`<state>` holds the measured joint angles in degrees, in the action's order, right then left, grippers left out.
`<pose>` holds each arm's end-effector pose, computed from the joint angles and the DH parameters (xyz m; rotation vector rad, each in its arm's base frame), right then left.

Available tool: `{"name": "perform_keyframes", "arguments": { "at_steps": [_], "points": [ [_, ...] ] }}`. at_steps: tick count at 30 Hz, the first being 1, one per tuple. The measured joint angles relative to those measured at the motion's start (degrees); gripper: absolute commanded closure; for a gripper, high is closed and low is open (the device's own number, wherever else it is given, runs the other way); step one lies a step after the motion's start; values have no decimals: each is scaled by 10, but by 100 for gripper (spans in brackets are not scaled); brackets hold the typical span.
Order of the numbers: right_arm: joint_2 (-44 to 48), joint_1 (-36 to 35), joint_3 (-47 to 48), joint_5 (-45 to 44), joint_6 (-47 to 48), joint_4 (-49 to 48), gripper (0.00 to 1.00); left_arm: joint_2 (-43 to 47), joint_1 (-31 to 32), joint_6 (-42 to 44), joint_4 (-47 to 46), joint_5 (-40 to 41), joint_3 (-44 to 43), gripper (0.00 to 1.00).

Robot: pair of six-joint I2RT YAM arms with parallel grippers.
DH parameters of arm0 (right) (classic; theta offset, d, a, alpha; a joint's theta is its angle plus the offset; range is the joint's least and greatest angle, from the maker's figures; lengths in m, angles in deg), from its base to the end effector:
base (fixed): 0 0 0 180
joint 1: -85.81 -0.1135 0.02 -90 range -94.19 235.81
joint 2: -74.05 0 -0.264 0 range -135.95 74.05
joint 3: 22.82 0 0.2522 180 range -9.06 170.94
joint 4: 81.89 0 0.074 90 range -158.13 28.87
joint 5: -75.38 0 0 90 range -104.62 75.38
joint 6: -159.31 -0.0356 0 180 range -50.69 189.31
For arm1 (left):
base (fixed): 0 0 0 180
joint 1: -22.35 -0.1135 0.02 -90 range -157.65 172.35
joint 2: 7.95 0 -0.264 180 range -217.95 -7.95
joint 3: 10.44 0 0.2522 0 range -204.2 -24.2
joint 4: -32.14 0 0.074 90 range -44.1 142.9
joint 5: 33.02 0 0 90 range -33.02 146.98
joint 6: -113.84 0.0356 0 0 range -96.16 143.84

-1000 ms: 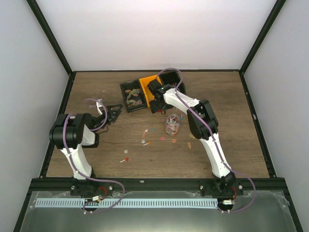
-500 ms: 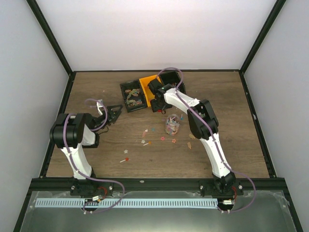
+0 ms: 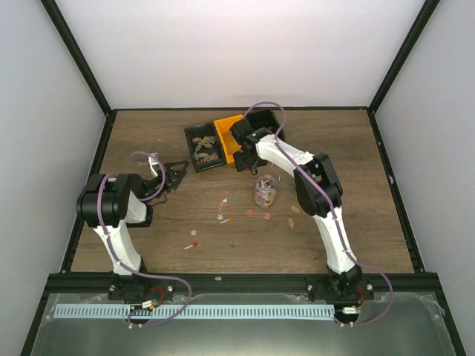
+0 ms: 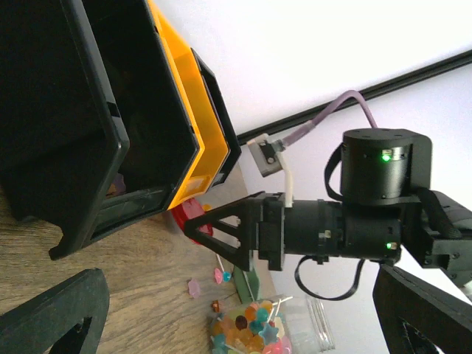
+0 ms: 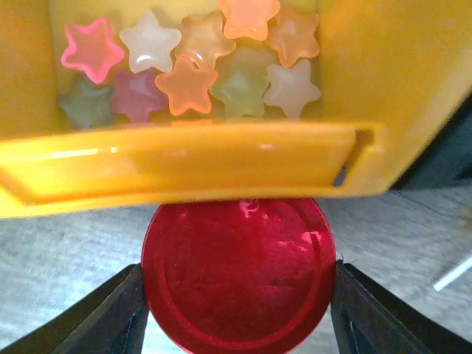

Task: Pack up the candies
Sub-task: Pick up the box lid from the center of the board.

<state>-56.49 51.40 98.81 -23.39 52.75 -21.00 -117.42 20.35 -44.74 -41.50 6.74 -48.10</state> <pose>0.3978 0.2659 0.1726 -0.3907 2.7309 0.0205 0.2842 -0.0175 0.1259 -0.2935 1.7615 -1.5409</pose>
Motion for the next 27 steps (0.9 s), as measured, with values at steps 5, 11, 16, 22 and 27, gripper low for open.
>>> {"name": "perform_keyframes", "arguments": {
  "at_steps": [5, 11, 16, 22, 27],
  "points": [
    [40, 0, -28, 2, 0, 7, 39, 0, 0, 0, 0, 0, 0, 0],
    [71, 1, -37, 5, -3, -2, 40, 0, 0, 0, 0, 0, 0, 0],
    [90, 1, -61, 11, -5, -7, 40, 0, 0, 0, 0, 0, 0, 0],
    [112, 1, -78, 7, -7, 0, 40, 0, 0, 0, 0, 0, 0, 0],
    [165, 1, -80, -3, -7, 4, 40, 0, 0, 0, 0, 0, 0, 0]
  ]
}}
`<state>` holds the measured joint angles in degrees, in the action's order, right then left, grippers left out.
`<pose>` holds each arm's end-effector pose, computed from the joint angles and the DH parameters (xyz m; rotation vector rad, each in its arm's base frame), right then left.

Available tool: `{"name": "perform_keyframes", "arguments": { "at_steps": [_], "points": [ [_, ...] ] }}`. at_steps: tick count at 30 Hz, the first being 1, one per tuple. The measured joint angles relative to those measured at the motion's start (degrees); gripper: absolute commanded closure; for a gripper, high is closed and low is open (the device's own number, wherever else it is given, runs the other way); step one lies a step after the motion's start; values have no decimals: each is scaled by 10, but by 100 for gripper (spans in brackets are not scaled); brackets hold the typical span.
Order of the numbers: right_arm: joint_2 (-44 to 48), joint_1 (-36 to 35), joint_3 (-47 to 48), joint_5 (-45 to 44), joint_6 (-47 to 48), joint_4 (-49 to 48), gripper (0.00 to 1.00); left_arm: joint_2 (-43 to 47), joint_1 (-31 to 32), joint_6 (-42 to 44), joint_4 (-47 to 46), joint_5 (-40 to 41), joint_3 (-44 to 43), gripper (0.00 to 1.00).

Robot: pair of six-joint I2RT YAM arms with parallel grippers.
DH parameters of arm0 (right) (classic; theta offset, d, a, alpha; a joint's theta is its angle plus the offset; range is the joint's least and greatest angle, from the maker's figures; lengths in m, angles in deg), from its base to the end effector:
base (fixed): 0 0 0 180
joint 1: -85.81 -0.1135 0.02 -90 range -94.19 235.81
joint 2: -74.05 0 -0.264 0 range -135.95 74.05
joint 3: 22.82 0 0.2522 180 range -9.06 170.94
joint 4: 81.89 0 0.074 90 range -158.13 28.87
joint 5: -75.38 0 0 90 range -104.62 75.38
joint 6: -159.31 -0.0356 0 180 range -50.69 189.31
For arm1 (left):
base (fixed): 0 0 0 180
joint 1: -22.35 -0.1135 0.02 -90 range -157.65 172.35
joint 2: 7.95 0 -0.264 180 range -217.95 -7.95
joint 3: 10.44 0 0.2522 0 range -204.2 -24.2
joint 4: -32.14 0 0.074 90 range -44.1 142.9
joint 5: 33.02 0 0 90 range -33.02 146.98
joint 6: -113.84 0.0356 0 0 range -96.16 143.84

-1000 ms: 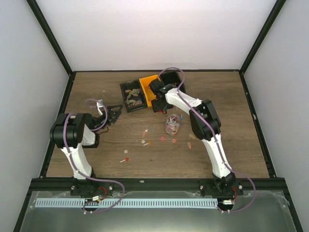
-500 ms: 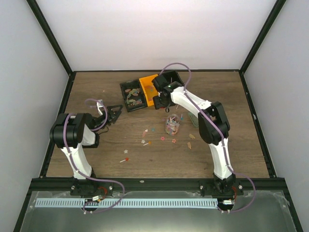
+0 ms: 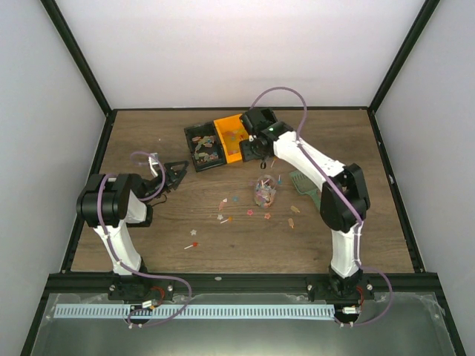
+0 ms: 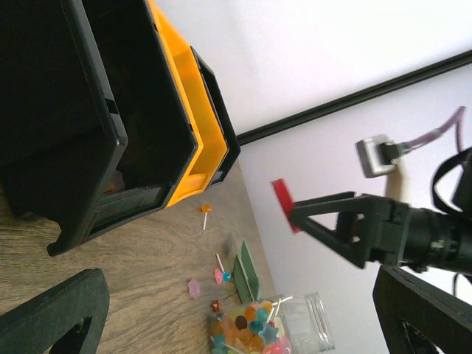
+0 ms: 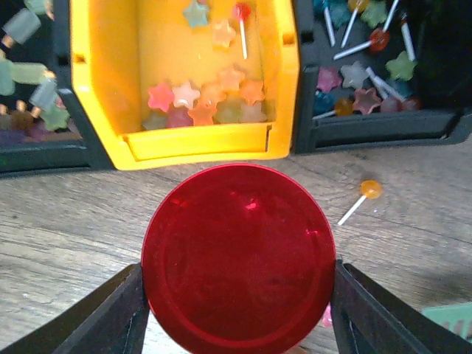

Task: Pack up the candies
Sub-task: Pick up the box lid from the center of the board.

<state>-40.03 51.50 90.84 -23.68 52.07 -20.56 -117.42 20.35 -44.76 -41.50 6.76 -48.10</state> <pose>0.3596 0.2386 0.2565 -0.3383 2.6076 0.1001 0.2842 -0.0174 0.1259 -0.2941 1.7614 -1.5409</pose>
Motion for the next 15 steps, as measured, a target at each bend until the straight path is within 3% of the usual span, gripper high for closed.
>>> {"name": "perform_keyframes", "arguments": {
  "at_steps": [8, 11, 15],
  "points": [
    [62, 0, -15, -5, -3, 8, 41, 0, 0, 0, 0, 0, 0, 0],
    [80, 0, -33, -1, -5, 14, 52, 0, 0, 0, 0, 0, 0, 0],
    [108, 0, -57, 1, -6, 22, 44, 0, 0, 0, 0, 0, 0, 0]
  ]
}}
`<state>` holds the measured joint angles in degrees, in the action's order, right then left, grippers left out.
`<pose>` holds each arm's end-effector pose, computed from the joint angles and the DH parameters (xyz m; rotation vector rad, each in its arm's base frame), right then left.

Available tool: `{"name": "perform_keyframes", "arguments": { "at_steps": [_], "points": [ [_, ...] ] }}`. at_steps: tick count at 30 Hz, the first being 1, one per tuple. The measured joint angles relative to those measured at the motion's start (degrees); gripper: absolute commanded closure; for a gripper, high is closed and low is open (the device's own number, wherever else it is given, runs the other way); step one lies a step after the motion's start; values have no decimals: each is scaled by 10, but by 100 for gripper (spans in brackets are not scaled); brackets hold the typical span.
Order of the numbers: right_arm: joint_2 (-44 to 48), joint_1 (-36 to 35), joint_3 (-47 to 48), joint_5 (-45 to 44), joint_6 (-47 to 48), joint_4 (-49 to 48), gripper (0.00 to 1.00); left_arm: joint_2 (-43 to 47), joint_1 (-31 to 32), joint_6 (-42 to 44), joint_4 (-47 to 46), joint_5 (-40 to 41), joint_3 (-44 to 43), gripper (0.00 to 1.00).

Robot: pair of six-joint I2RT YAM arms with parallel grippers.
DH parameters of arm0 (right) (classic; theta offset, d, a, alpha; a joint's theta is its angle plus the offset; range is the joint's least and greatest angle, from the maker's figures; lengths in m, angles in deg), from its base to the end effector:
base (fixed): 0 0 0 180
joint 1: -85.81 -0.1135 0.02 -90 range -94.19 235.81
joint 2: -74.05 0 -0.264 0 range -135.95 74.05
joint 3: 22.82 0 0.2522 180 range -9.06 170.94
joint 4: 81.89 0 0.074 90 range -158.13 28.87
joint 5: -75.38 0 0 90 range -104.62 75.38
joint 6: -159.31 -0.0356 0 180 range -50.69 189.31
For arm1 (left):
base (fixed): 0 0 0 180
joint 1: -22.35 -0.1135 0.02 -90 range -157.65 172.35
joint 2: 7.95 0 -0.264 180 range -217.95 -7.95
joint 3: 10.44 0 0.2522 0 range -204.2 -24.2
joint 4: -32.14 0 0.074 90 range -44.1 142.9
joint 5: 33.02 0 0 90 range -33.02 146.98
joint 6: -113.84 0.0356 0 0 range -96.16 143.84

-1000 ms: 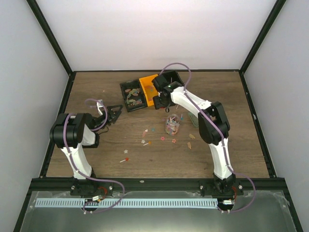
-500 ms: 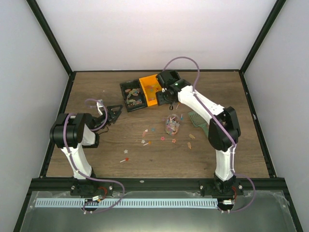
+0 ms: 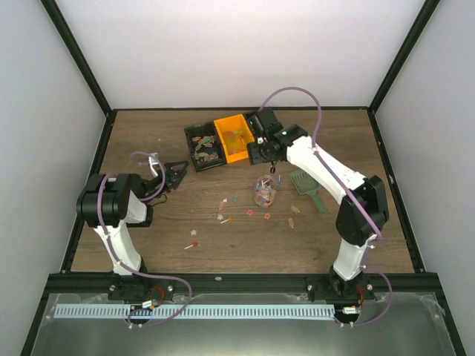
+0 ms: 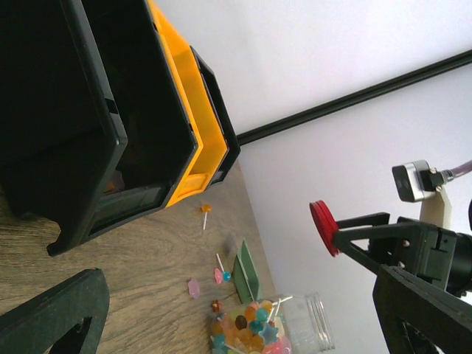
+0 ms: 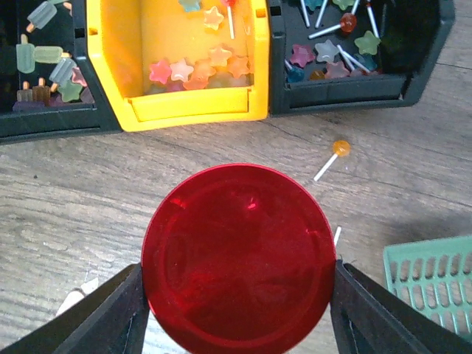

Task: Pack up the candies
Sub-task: Pick up the box lid from the center of the board, then close the box lid on the packing bottle.

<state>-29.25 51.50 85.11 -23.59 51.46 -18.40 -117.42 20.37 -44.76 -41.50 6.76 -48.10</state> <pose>0.3241 0.2144 0.2973 -0.3139 2.5650 0.1345 0.2842 -0.0175 0.1259 -0.2938 1.7615 -1.5411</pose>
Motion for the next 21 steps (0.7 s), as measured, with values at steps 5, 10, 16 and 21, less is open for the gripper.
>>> {"name": "perform_keyframes", "arguments": {
  "at_steps": [5, 10, 16, 21],
  "points": [
    [39, 0, -29, 2, -2, 5, 42, 0, 1, 0, 0, 0, 0, 0],
    [75, 0, -61, 5, -5, 10, 40, 0, 1, 0, 0, 0, 0, 0],
    [114, 0, -90, 23, -10, 14, 39, 0, 1, 0, 0, 0, 0, 0],
    [148, -2, -133, 37, -13, 14, 38, 0, 1, 0, 0, 0, 0, 0]
  ]
}}
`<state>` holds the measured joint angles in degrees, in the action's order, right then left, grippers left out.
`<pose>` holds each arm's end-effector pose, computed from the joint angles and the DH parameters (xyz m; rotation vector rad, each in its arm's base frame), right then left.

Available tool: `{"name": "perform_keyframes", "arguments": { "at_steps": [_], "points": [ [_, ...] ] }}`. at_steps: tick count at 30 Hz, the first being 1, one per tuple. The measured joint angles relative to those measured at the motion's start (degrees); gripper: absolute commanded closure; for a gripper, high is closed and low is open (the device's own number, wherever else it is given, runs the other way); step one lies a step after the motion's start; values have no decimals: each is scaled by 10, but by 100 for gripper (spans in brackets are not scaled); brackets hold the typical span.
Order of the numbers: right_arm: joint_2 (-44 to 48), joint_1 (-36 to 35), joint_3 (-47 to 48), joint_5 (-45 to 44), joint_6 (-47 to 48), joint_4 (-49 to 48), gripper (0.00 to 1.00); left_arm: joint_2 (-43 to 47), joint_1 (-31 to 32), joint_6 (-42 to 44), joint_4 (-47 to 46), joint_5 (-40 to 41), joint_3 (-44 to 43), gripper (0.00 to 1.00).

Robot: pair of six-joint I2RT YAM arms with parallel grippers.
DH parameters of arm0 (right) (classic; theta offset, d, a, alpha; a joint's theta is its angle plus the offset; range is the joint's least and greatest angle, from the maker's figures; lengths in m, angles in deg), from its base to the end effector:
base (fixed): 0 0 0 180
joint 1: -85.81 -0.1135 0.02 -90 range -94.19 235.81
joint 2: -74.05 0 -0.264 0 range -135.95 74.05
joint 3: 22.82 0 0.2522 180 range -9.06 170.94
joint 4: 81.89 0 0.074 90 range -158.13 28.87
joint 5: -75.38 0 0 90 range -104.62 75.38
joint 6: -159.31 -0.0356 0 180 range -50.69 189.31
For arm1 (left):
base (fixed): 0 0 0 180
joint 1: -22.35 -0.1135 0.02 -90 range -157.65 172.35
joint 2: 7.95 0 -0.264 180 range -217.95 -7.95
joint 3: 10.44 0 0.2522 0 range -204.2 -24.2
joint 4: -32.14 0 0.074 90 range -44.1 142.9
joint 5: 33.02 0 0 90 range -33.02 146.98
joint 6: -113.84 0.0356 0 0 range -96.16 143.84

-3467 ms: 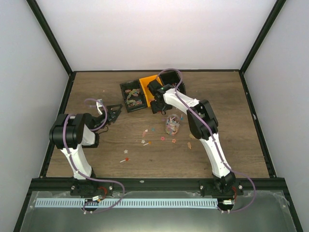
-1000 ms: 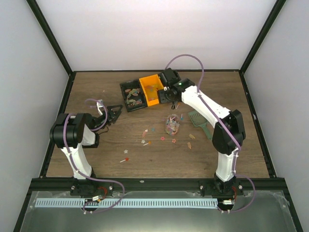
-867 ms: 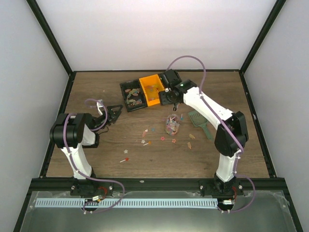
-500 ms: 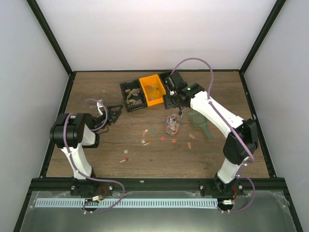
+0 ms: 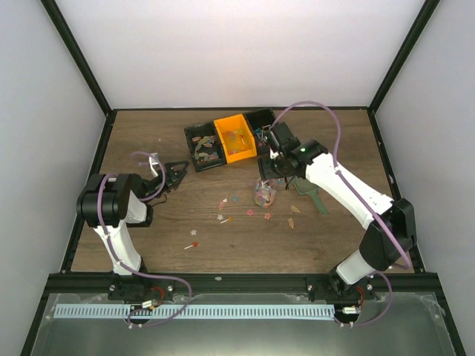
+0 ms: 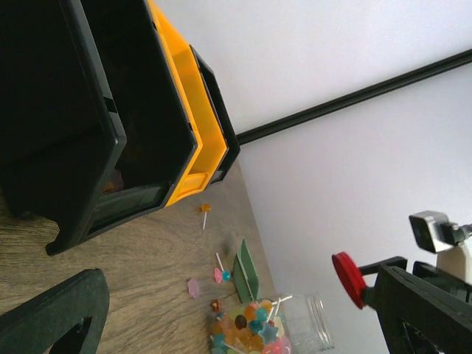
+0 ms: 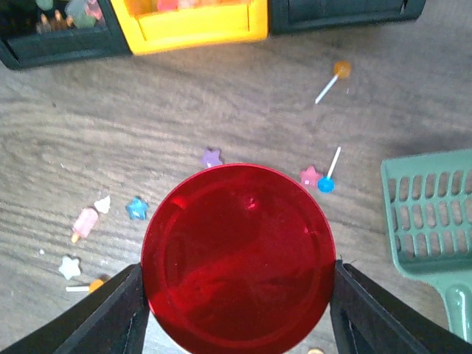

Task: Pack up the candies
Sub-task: Close the box lid on the packing bottle.

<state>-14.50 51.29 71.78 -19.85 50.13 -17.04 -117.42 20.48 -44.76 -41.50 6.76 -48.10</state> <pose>0.2662 0.1791 0.3104 -0.3150 2.5880 0.2225 0.2842 -0.0181 0.1259 -0.2922 1.7623 -1.5425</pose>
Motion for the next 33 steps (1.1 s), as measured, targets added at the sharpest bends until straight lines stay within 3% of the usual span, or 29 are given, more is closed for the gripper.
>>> {"name": "perform_keyframes", "arguments": {
  "at_steps": [8, 33],
  "points": [
    [9, -13, -61, 14, -15, -2, 38, 0, 0, 0, 0, 0, 0, 0],
    [19, -59, -68, -29, -50, 3, 38, -1, 1, 0, 0, 0, 0, 0]
  ]
}}
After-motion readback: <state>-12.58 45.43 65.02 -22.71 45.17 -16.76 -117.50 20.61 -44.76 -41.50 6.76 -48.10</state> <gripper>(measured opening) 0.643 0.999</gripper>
